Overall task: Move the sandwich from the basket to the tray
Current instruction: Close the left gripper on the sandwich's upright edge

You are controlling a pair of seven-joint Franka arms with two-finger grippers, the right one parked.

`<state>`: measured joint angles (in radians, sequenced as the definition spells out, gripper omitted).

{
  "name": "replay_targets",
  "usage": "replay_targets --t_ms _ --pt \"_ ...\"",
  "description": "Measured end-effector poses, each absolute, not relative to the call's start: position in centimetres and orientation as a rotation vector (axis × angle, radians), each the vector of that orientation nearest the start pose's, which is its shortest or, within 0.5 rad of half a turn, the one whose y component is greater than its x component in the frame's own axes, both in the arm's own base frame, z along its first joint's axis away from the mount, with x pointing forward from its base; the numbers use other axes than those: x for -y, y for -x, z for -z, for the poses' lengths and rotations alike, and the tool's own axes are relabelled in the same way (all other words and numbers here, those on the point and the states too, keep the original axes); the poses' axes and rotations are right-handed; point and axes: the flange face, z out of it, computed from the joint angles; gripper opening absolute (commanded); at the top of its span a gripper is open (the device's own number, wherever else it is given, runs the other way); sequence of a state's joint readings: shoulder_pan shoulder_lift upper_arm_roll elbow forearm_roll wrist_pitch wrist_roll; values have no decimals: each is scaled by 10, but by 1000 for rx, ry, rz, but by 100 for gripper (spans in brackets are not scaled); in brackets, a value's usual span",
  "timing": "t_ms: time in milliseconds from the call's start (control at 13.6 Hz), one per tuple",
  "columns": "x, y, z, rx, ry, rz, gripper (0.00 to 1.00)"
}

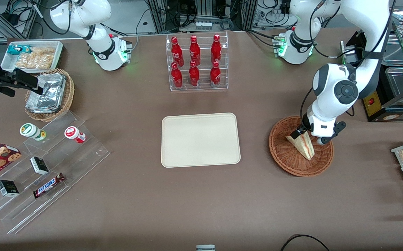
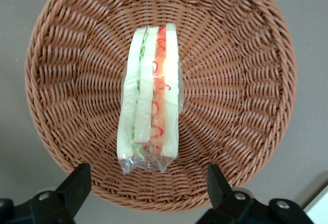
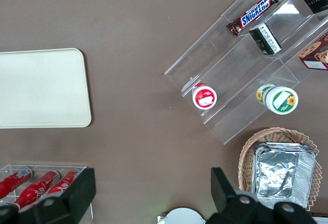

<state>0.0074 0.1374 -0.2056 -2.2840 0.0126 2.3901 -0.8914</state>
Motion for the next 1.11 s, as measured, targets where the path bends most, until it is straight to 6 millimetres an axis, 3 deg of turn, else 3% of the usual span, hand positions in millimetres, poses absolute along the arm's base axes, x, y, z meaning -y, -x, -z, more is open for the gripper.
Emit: replay_targets --t_ms 516,811,885,959,1033,1107 --pt "104 -517 -282 1098 2954 -48 100" --pt "89 -524 -260 1152 2948 -34 100" --pt "85 -525 -254 1166 2945 -31 82" --pt "82 -526 -248 1175 2944 -29 50" --pt "81 -526 -243 1179 2942 -33 26" --pt "81 -526 -241 1179 2943 -34 14"
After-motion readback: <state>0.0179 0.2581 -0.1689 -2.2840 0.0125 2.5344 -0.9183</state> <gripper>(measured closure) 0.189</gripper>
